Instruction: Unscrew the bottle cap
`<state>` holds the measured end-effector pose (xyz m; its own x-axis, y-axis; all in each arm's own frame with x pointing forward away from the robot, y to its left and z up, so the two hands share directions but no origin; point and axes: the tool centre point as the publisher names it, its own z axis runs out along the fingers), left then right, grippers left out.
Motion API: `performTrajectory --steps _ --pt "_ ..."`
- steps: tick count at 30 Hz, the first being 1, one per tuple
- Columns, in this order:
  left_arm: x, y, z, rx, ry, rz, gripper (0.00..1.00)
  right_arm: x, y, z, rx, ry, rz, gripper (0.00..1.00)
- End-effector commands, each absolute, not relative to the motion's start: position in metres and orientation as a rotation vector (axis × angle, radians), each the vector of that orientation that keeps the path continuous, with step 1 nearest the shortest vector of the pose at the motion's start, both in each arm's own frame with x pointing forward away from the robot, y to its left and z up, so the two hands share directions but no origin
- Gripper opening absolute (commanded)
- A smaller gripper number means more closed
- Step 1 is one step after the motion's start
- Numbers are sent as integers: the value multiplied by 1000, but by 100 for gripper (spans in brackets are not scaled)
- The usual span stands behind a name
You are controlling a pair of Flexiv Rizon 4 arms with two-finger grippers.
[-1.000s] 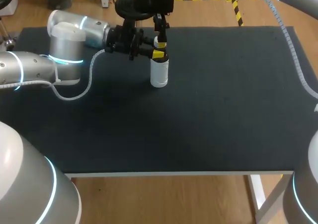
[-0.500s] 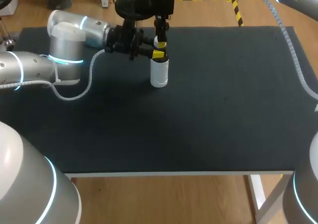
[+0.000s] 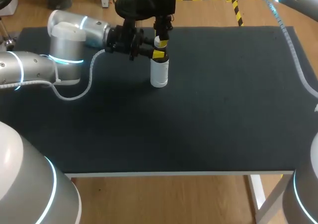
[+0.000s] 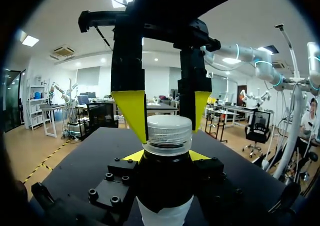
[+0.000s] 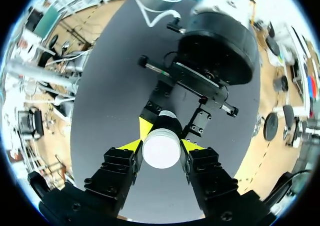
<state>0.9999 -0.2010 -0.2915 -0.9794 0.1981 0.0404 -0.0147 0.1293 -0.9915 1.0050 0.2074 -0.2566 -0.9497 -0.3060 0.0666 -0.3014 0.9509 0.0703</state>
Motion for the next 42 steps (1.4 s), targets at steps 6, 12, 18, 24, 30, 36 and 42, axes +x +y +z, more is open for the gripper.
performTrajectory --steps 6,12,18,24,30,36,42 --pt "1001 -200 -293 -188 -2229 1963 0 1014 207 -258 710 -2997 -117 0" --pt "1001 -200 -293 -188 -2229 1963 0 1015 206 -261 955 -2951 -165 0" --pt "1001 -200 -293 -188 -2229 1963 0 1017 201 -259 1181 -2894 -166 0" --pt "1001 -200 -293 -188 -2229 1963 0 1020 200 -257 1374 -2851 -122 0" --pt "1001 -200 -293 -188 -2229 1963 0 1022 202 -256 1521 -2788 -133 0" --pt "1001 -200 -293 -188 -2229 1963 0 1016 206 -259 1686 -2648 -134 0" --pt "1001 -200 -293 -188 -2229 1963 0 1012 208 -260 1829 -2531 -134 0"
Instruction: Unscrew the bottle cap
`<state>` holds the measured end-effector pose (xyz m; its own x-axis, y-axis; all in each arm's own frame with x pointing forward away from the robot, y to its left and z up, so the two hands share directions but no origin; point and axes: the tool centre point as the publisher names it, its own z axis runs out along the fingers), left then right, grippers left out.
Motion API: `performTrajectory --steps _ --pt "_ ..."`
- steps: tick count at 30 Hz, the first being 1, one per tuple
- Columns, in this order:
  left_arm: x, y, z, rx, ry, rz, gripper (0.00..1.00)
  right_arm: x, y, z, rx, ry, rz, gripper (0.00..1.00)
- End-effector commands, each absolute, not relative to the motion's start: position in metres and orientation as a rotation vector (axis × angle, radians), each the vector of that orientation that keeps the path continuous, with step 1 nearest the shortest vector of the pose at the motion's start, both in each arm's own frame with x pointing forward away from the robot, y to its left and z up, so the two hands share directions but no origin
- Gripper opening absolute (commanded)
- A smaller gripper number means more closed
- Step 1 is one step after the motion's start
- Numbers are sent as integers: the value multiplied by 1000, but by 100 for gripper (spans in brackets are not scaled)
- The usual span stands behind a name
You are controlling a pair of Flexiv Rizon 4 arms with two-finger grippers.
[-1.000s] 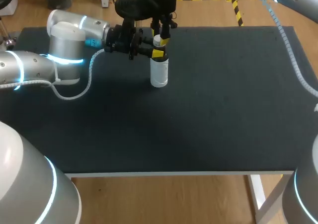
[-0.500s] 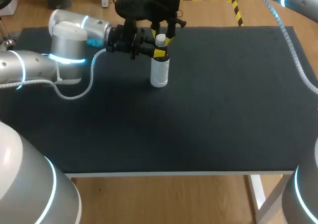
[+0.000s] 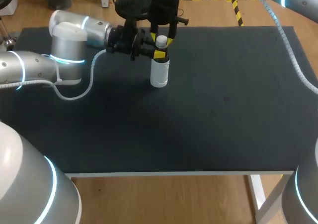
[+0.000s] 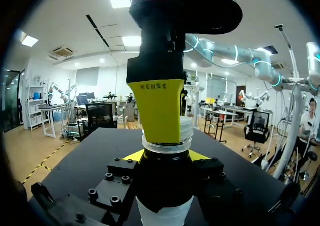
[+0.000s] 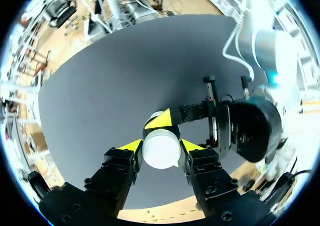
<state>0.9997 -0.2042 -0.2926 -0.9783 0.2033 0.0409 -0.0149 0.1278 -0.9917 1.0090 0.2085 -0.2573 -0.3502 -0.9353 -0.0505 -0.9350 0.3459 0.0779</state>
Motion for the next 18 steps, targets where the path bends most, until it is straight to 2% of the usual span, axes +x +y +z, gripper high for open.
performTrajectory --steps 1,12,18 --pt "1001 -200 -293 -188 -2229 1963 0 1012 209 -260 1859 -2530 -131 0" --pt "1001 -200 -293 -188 -2229 1963 0 1007 214 -256 2133 -2409 -233 0" --pt "1001 -200 -293 -188 -2229 1963 0 1006 214 -255 2122 -2386 -204 0"
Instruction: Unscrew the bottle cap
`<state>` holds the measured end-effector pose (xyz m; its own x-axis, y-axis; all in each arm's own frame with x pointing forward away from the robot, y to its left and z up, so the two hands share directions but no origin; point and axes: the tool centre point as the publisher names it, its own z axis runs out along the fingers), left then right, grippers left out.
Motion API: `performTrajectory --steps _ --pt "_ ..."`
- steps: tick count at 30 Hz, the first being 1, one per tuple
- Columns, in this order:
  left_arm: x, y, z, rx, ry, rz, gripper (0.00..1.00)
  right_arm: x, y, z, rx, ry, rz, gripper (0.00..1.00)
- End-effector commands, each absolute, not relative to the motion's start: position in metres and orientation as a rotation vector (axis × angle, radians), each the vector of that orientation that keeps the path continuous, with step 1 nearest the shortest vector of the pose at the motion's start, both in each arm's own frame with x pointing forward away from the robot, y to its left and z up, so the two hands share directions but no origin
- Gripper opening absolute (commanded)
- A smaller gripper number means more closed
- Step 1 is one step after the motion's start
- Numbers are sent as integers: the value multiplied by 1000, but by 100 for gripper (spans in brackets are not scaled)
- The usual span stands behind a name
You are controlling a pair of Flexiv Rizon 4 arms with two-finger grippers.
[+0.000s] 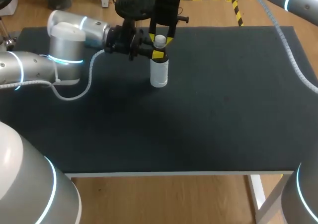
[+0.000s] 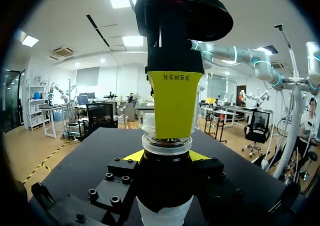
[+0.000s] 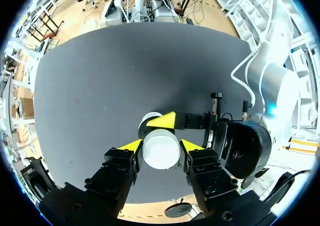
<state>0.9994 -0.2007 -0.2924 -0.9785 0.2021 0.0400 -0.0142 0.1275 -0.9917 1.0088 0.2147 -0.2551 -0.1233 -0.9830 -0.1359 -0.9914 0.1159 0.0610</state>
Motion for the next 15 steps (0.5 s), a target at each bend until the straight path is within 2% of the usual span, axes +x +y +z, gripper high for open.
performTrajectory --steps 1,15 --pt "1001 -200 -293 -188 -2229 1963 0 1006 214 -255 -2051 2300 190 0" --pt "1001 -200 -293 -188 -2229 1963 0 1006 212 -243 -2092 2294 95 0"
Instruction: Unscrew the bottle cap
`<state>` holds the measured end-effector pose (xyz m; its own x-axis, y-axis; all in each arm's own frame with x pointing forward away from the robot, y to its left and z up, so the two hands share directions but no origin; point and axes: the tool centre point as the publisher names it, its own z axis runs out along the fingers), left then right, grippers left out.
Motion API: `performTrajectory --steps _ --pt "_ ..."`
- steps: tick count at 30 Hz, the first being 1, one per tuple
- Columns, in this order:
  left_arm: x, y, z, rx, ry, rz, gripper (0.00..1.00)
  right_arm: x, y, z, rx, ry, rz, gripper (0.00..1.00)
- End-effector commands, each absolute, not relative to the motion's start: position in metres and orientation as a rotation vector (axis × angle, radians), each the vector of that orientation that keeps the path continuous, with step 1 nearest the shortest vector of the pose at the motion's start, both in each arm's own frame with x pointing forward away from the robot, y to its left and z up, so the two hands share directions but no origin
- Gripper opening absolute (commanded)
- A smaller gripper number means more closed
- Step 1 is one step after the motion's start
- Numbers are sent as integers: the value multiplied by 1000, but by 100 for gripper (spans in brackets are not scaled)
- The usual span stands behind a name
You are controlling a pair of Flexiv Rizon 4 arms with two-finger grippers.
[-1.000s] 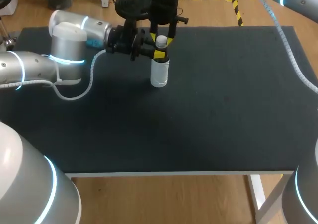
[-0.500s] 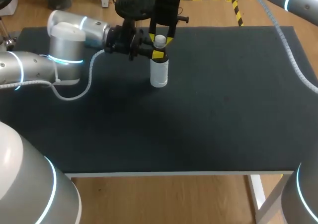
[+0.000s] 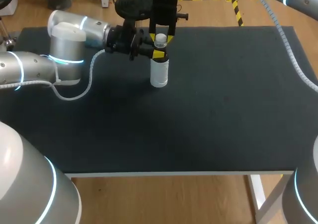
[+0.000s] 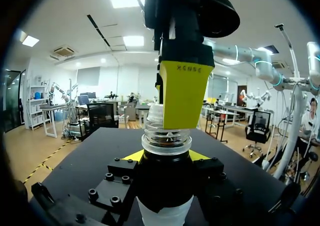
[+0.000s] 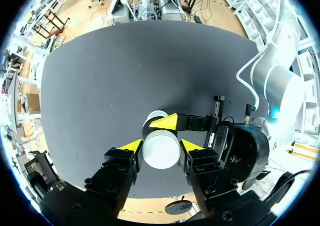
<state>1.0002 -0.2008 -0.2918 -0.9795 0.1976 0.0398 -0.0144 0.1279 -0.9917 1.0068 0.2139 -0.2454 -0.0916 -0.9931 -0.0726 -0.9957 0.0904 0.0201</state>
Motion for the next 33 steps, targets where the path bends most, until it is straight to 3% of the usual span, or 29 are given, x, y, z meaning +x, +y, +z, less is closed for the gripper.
performTrajectory --steps 1,16,33 --pt "1001 -200 -293 -188 -2229 1963 0 1006 212 -243 -2090 2297 96 0" --pt "1001 -200 -293 -188 -2229 1963 0 1038 170 -230 -1698 2569 279 0" --pt "1001 -200 -293 -188 -2229 1963 0 1070 88 -310 -1212 2935 225 0"
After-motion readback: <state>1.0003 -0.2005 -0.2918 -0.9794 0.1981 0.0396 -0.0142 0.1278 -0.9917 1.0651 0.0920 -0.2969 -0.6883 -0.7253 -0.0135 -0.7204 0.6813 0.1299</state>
